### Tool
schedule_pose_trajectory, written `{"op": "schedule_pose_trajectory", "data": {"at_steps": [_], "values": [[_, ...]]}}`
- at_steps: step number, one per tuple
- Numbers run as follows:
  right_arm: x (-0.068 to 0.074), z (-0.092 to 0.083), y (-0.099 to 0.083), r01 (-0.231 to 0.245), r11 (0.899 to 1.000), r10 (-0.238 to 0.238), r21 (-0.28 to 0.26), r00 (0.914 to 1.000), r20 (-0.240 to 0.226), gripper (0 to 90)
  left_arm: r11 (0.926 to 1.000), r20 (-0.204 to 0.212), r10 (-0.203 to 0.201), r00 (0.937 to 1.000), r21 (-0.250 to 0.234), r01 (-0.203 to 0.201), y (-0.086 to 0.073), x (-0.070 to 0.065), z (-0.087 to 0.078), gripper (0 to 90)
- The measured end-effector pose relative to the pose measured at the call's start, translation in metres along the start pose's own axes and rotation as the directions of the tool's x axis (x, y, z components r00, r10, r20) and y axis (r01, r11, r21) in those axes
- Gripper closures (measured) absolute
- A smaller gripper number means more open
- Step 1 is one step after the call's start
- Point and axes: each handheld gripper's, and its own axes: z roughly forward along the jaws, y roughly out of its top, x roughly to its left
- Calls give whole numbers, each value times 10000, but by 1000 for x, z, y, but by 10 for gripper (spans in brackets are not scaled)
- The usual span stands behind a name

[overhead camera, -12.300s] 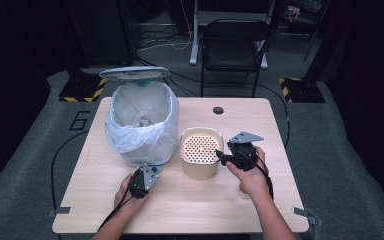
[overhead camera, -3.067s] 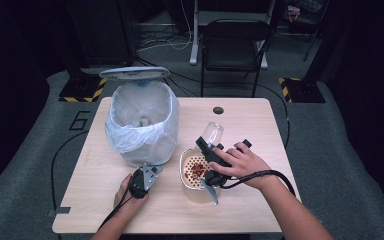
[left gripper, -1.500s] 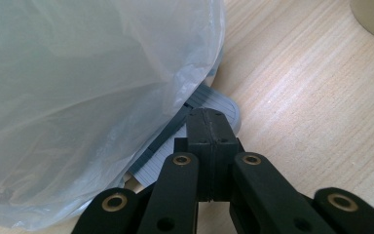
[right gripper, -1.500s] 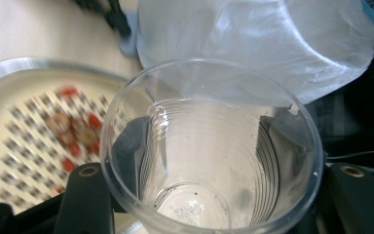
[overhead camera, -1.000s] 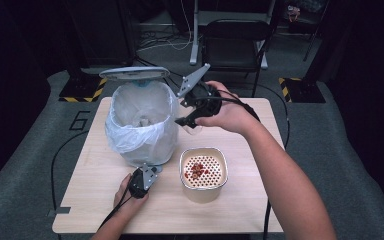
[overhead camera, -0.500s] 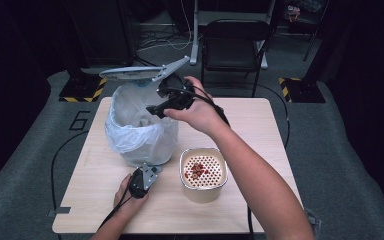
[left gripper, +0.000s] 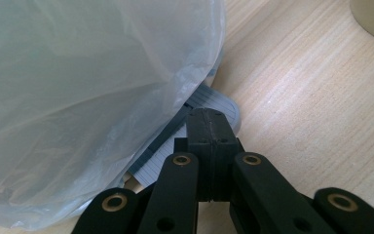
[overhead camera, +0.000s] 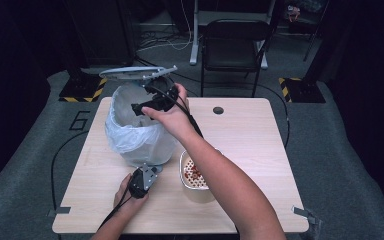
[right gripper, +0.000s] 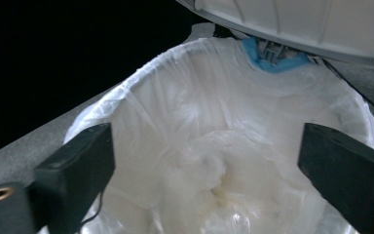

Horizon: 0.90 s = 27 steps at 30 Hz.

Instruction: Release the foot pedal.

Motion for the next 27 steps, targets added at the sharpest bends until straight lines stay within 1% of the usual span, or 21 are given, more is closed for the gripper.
{"op": "schedule_pose_trajectory", "data": {"at_steps": [1,2,4,5,6,7,10,11,12,14,15,17,18,19,20,21,22,23,24,25,27], "values": [[0,-1,-3,45,10000,-45,11,10000,65,23,9993,-306,-119,9995,-372,108,-1,-2,3,900],[-1,-3,-5,140,9999,-139,-33,9998,148,11,9999,30,-85,10000,-97,85,0,1,1,900],[-2,-11,-9,79,9998,-76,-205,9998,185,4,9999,63,-86,9999,-78,87,0,1,1,900],[-4,-16,-12,15,9996,-13,-265,10000,79,4,9997,115,-218,9997,-88,219,-1,2,1,900],[-5,-21,-15,-113,9994,114,-341,9999,16,8,9987,-123,-317,9994,-402,312,-2,1,3,900],[-7,-28,-19,-22,9990,24,-448,10000,55,25,9996,238,-262,9994,-62,264,0,4,0,900],[-17,-51,-36,-135,9981,144,-604,9998,135,80,9959,301,-749,9967,-483,763,-3,6,0,897],[-21,-57,-41,-66,9983,74,-582,9999,136,105,9929,732,-1051,9918,-475,1087,-3,9,-3,875],[-26,-64,-48,-43,9987,57,-499,9996,275,125,9894,1051,-1342,9854,-408,1391,-3,12,-5,791],[-39,-76,-65,71,9989,-45,-468,9984,564,143,9883,998,-1359,9857,-559,1420,-1,10,-8,746],[-45,-81,-72,157,9992,-130,-369,9974,713,150,9865,1049,-1484,9833,-536,1546,2,10,-11,713],[-55,-89,-86,158,9994,-123,-303,9936,1122,162,9840,1403,-1585,9773,-591,1681,6,12,-19,677],[-60,-92,-91,246,9993,-209,-297,9928,1181,171,9782,1729,-1802,9683,-713,1948,8,13,-24,668],[-65,-96,-99,82,9992,-29,-403,9915,1301,189,9787,1847,-1741,9673,-757,1906,9,15,-27,659],[-68,-99,-104,18,9991,37,-415,9910,1335,201,9760,2111,-1868,9594,-713,2057,11,16,-31,649],[-73,-102,-111,12,9994,37,-349,9903,1386,203,9770,2314,-1885,9544,-541,2061,12,18,-33,633],[-75,-105,-116,-18,9996,60,-295,9895,1442,211,9747,2519,-2021,9464,-422,2194,12,19,-35,620],[-79,-108,-122,5,9996,40,-298,9881,1536,221,9771,2571,-1924,9470,-395,2092,11,21,-39,608],[-82,-112,-129,40,9996,7,-268,9848,1735,227,9759,2666,-1995,9429,-330,2159,10,21,-41,601],[-84,-115,-135,66,9997,-25,-221,9831,1831,228,9802,2609,-1804,9483,-328,1955,9,24,-44,596],[-90,-120,-146,51,9996,10,-295,9792,2027,227,9716,2855,-2234,9320,-114,2364,5,27,-48,563]]}}
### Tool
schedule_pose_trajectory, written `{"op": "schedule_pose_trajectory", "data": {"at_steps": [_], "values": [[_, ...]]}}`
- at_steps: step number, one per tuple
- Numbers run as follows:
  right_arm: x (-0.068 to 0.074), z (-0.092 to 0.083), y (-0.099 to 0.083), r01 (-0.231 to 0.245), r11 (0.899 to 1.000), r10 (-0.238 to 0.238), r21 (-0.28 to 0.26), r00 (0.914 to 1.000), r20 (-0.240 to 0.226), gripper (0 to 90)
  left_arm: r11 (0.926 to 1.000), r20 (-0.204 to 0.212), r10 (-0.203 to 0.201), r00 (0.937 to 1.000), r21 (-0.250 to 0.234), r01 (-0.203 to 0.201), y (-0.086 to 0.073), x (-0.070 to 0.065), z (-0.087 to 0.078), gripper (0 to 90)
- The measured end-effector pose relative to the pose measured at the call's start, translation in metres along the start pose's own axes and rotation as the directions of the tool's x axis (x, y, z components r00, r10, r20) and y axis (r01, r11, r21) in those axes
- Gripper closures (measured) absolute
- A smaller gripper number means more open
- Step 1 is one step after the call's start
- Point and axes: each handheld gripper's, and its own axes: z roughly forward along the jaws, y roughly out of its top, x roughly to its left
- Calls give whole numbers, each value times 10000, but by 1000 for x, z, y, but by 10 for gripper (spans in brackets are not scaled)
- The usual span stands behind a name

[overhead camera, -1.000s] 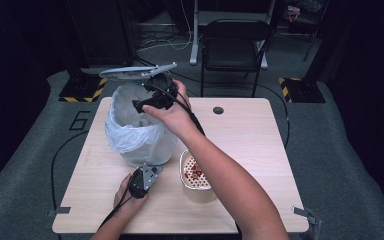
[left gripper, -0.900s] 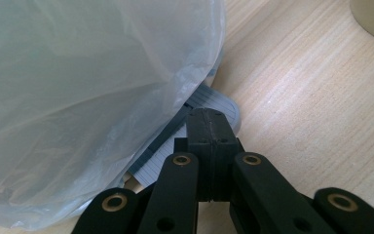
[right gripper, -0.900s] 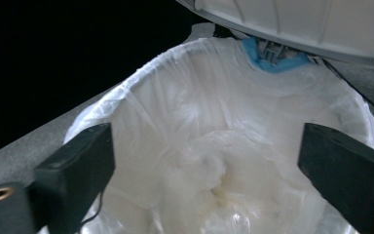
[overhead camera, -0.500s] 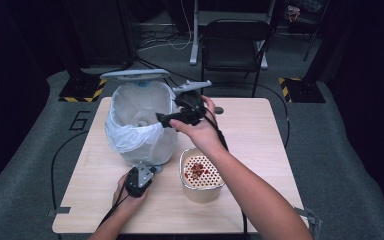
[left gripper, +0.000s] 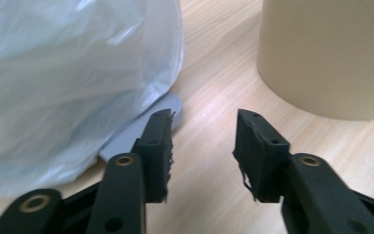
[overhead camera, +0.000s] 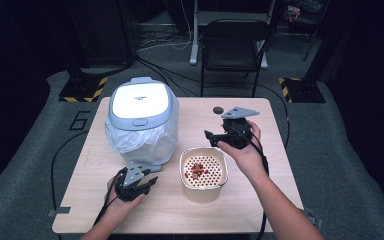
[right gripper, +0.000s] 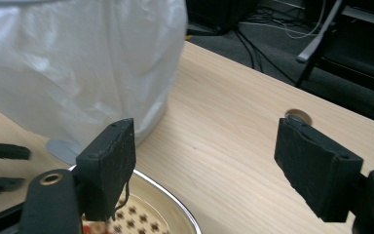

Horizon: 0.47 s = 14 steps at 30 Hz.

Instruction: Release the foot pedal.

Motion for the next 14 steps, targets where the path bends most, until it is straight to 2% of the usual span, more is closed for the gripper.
{"op": "schedule_pose_trajectory", "data": {"at_steps": [1,2,3,4,9,12,14], "values": [[-3,-2,-5,34,10000,-34,-29,10000,69,227,9998,-2,-172,9999,-32,172,-1,2,-2,547],[-5,-3,-10,-9,10000,9,7,9999,149,228,9987,146,-511,9986,-39,511,-4,5,-4,540],[-8,-5,-17,22,10000,-23,26,9994,341,227,9978,93,-657,9978,21,657,-6,8,-7,534],[-11,-7,-22,109,9999,-112,65,9987,490,227,9988,17,-483,9988,85,483,-7,13,-10,528],[-24,-17,-51,-220,9996,205,153,9958,893,212,9950,-417,-992,9942,19,994,-19,30,-22,453],[-32,-21,-71,-378,9992,361,126,9921,1205,200,9846,-648,-1750,9824,-75,1748,-26,42,-26,411],[-38,-20,-89,-591,9981,564,151,9881,1432,183,9808,-856,-1943,9772,-10,1949,-31,50,-27,390]]}}
